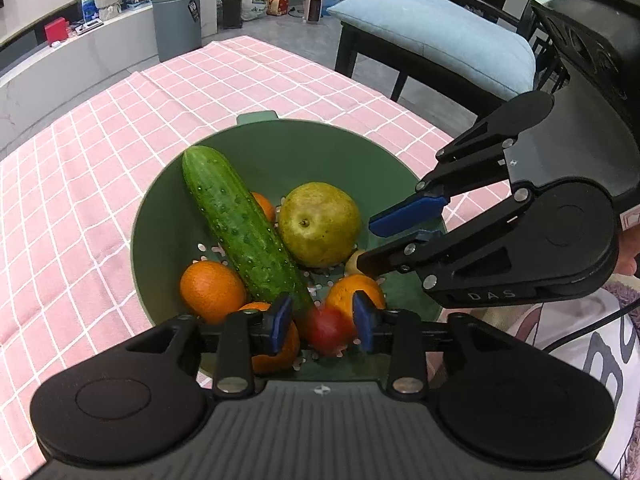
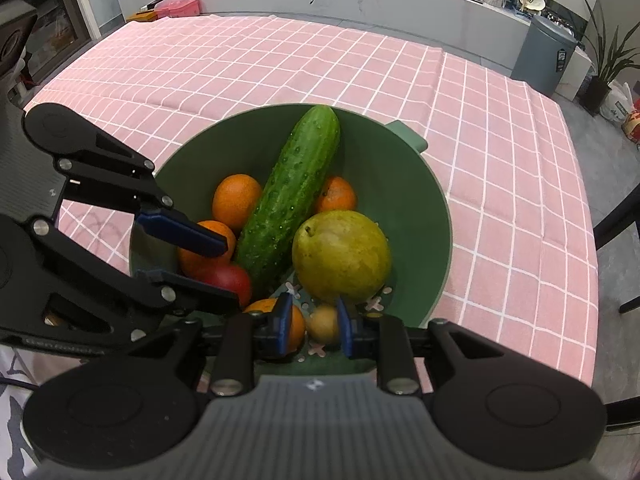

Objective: Organize fruits
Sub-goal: 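Carry the kiwi and tomato into the colander and open both tools, then reach the left tool to a kiwi while the right tool reaches another kiwi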

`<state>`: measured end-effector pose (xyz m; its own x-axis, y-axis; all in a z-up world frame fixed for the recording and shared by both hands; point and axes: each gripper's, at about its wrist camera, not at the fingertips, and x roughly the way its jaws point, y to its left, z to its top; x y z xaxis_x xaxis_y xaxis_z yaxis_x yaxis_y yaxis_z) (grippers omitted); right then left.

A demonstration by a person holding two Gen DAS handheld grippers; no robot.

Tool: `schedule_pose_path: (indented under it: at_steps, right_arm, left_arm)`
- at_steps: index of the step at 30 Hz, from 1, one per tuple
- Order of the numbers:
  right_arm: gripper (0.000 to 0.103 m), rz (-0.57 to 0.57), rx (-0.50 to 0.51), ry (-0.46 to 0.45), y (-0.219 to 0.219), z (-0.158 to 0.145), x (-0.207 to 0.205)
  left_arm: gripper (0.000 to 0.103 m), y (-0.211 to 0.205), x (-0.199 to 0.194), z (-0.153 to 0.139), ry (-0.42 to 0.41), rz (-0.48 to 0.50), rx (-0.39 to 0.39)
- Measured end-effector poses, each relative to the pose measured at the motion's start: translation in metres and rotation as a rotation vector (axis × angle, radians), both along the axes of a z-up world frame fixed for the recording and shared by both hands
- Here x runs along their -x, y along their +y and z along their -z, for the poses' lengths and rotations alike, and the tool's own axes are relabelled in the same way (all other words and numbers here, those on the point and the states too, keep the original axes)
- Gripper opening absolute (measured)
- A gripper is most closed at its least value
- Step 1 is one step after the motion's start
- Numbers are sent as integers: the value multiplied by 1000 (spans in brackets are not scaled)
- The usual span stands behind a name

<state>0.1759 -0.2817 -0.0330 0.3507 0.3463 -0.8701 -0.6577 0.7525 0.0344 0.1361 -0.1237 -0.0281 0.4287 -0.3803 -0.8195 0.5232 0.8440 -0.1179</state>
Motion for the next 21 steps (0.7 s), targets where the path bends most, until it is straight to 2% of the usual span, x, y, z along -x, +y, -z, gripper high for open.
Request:
schedule_pose_path:
  at_steps: [5, 13, 21]
  right_arm:
    - [29, 0, -7, -30, 1, -11, 6]
    - [29, -45, -41, -102, 17, -41, 15]
    - [29, -168, -4, -155, 57, -56, 10]
  left_arm:
    - [50, 10, 8, -15, -43, -2, 6]
    - [50, 58, 14, -42, -99, -104, -6]
    - [50, 100, 17, -40, -107, -139, -50]
